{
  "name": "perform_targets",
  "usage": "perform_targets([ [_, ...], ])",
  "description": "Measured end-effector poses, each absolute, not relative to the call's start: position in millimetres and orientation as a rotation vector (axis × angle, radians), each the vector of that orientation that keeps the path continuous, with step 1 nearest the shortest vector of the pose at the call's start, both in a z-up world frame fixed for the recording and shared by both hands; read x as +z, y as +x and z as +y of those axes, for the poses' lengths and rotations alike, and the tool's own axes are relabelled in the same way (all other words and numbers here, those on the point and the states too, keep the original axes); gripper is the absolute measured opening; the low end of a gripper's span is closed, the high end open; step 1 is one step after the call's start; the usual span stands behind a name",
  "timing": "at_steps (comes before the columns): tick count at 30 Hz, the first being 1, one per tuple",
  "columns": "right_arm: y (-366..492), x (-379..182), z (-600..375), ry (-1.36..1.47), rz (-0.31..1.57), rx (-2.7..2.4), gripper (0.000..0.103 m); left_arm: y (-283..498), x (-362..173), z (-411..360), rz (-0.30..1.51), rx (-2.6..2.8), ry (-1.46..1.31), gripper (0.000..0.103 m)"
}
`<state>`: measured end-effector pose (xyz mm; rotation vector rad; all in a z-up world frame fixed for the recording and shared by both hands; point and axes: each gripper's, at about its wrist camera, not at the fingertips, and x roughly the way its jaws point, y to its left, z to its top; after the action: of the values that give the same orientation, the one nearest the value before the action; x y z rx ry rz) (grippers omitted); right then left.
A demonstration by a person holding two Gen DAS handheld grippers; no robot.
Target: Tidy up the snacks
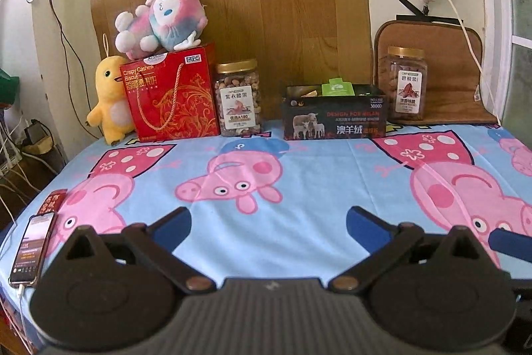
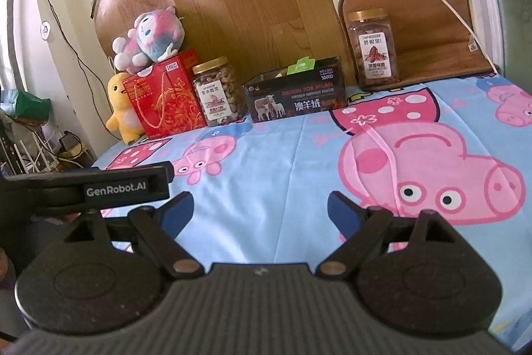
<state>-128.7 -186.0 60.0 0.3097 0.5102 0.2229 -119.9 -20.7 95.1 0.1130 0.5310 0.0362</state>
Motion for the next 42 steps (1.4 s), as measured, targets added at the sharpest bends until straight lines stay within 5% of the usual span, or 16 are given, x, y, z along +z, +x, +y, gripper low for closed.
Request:
perform_targets([
  [42,-124,52,-185,0.351,0.53,0.136,0.099,-116,71,-7,0.631,0.014,0.044,0.103],
])
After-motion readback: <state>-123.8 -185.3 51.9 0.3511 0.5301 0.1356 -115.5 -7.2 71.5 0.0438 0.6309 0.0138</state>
